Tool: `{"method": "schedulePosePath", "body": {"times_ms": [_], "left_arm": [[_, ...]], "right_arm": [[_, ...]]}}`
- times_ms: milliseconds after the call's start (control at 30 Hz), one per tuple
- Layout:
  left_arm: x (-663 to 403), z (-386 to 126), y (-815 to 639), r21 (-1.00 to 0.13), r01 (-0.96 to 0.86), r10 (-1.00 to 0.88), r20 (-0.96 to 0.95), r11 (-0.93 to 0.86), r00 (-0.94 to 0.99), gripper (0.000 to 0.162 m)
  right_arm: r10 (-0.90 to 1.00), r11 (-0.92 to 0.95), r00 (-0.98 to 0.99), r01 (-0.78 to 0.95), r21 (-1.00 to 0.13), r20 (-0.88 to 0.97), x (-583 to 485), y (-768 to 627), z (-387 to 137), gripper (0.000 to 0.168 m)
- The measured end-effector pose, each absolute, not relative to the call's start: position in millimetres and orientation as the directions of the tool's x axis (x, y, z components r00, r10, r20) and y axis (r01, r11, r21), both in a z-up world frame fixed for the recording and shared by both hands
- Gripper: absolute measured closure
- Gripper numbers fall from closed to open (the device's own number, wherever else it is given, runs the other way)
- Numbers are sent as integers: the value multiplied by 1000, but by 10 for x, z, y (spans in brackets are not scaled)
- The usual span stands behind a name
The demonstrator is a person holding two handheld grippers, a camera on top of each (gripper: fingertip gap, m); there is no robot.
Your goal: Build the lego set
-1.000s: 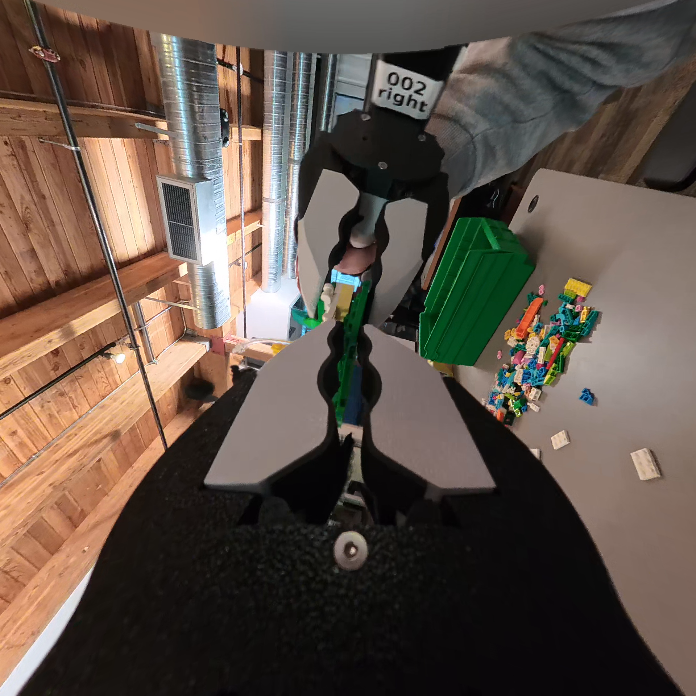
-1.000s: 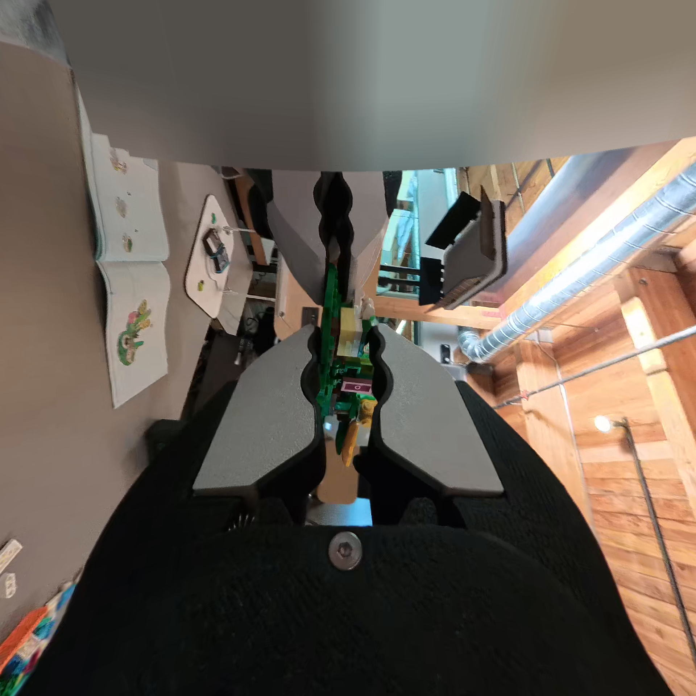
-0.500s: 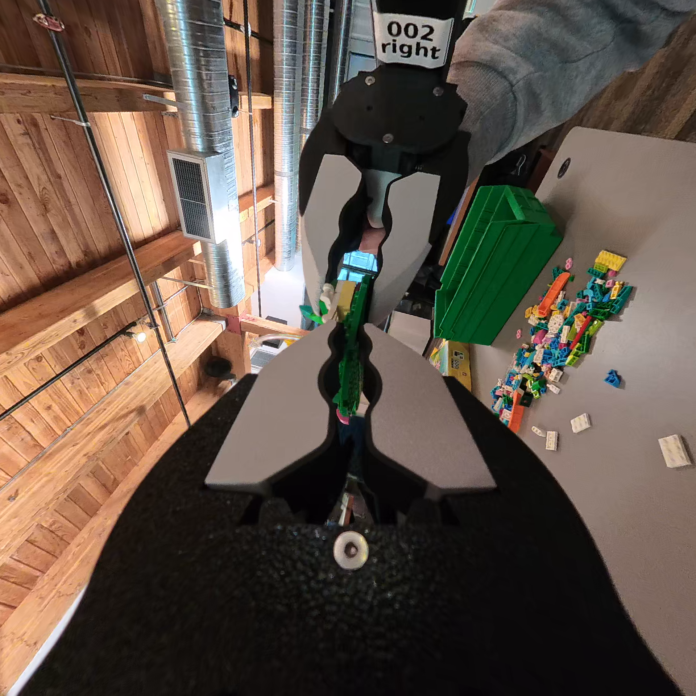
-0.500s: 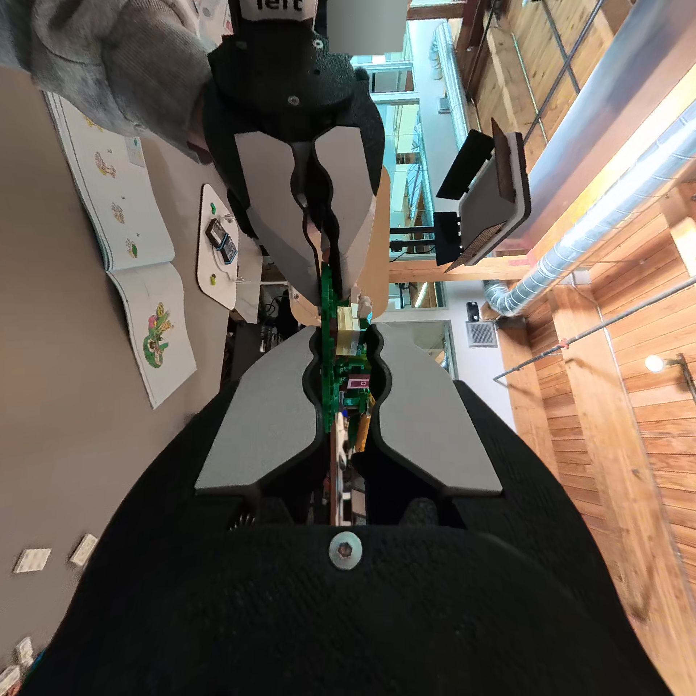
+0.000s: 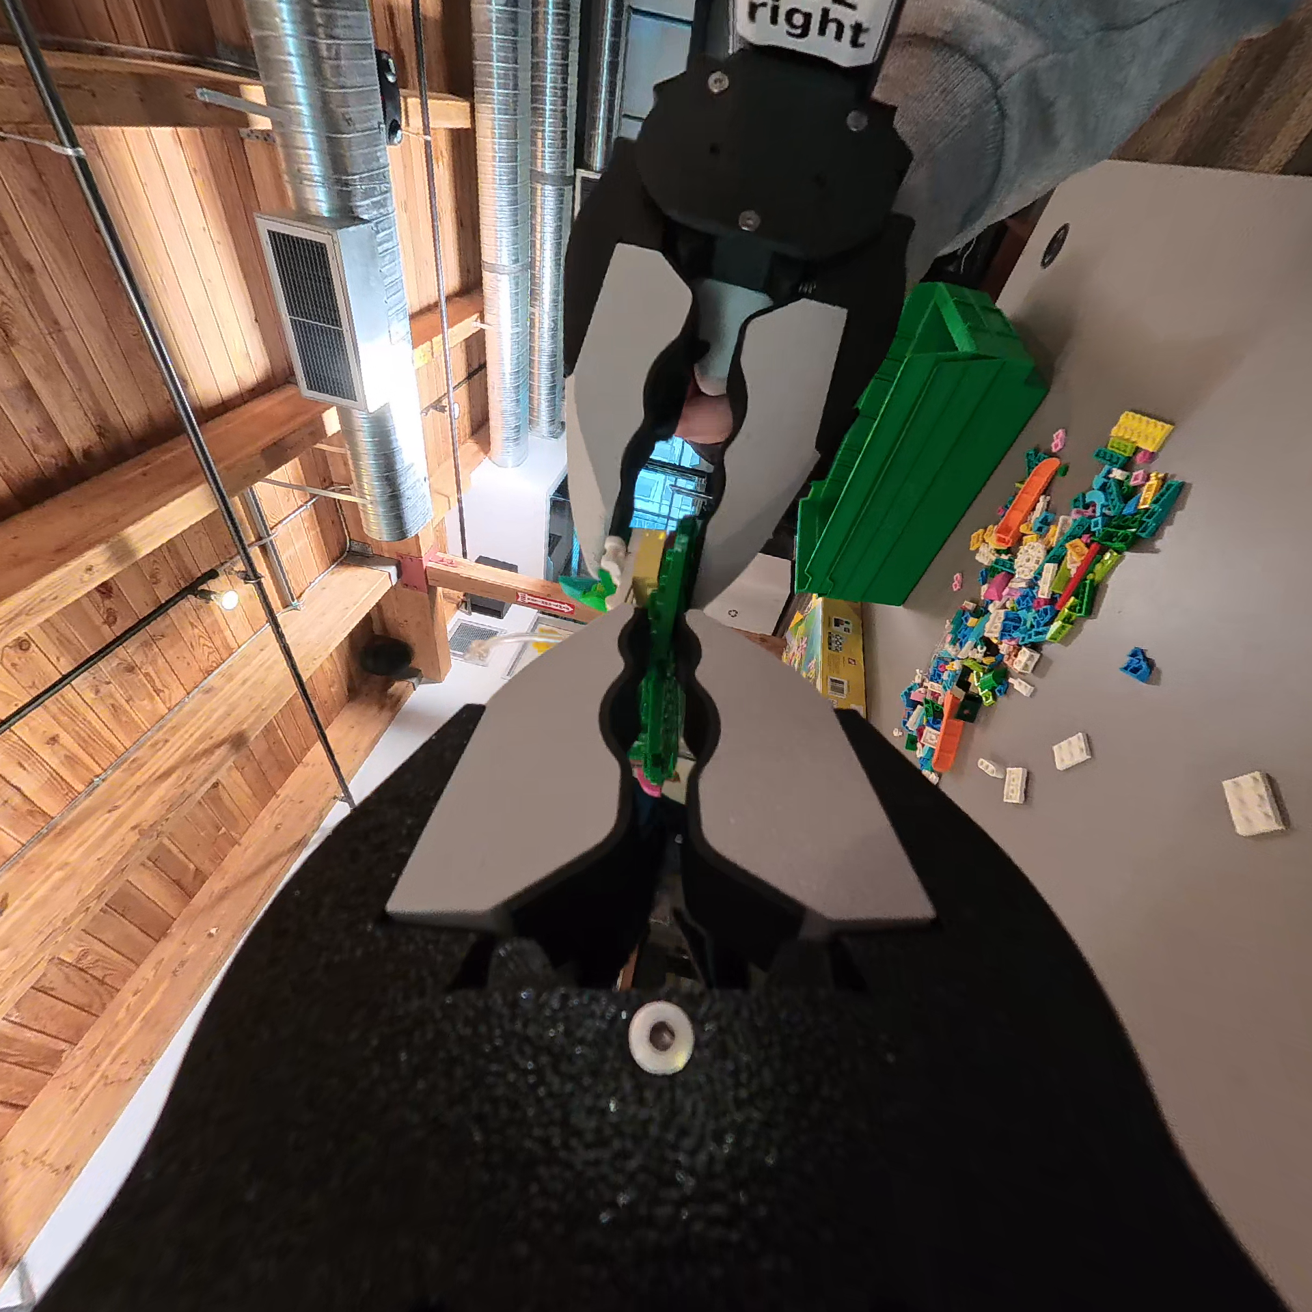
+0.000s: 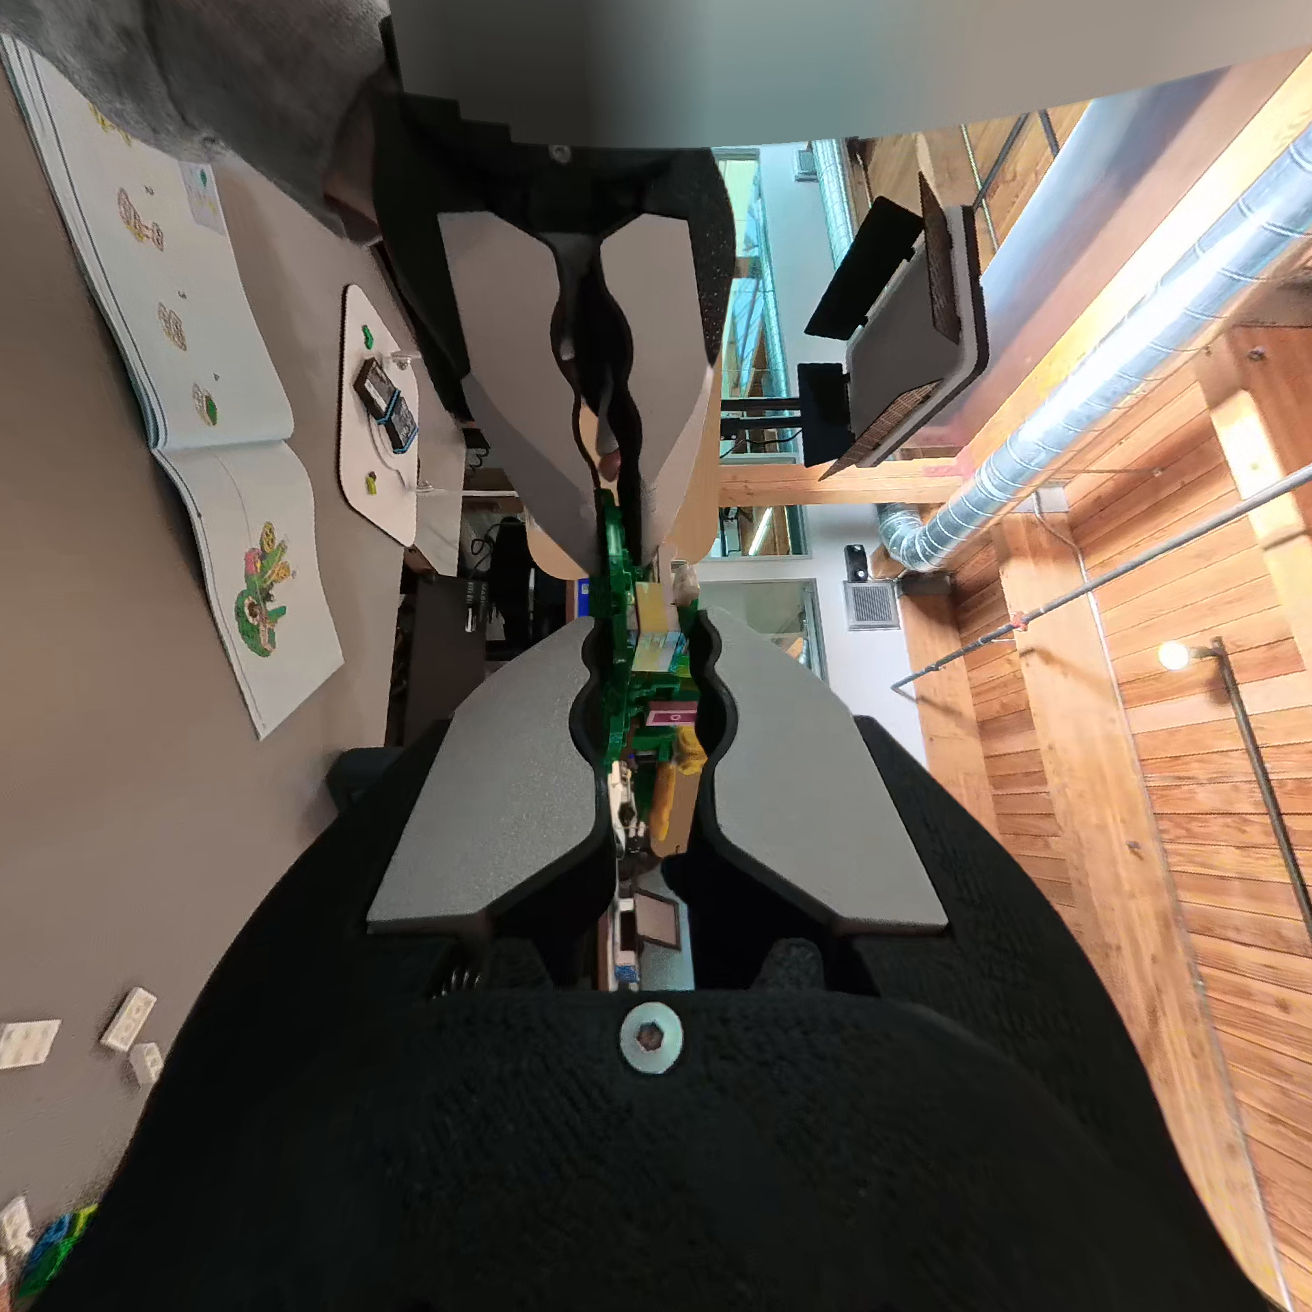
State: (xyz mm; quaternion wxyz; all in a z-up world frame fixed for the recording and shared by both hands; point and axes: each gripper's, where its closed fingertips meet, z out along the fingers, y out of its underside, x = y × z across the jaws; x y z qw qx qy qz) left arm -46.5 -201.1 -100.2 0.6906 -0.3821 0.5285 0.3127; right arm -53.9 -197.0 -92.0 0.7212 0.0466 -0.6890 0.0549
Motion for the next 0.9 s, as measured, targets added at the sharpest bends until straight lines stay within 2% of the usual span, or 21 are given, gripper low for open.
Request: {"method": "schedulePosePath", "body": {"times_ms": [100, 200, 300, 400, 633, 733, 833, 900], "left_arm": [[-475, -1020, -1989, -175, -850, 39, -974, 497, 224, 156], [-485, -1059, -1943, -131, -878, 61, -982, 461, 178, 155], [-498, -1107, -1889, -70, -905, 95, -988, 421, 120, 155], [-499, -1178, -1850, -83, -911, 97, -986, 403, 133, 155], [-734, -1602, -1858, 18, -968, 152, -988, 250, 20, 129], [-762, -1749, -1944, 82, -975, 224, -974, 208, -34, 150], [-821, -1909, -1996, 122, -987, 243, -965, 103, -94, 154], [-868, -2054, -2025, 90, -995, 212, -974, 47, -78, 155]], "right_arm": [[-1, 990, 57, -140, 9, 998, -542, -1957, -939, 147], [44, 991, 60, -132, -36, 997, -578, -1897, -990, 144], [-8, 993, 128, -119, 23, 992, -588, -1846, -1039, 144], [-14, 990, 149, -139, 35, 989, -572, -1814, -1119, 145], [-13, 963, 186, -261, 62, 982, -570, -1775, -1506, 145], [-11, 942, 166, -328, 66, 986, -623, -1850, -1712, 145], [-4, 924, 154, -376, 63, 988, -698, -1909, -1864, 146], [-9, 917, 142, -394, 65, 990, -766, -1915, -1985, 146]]}}
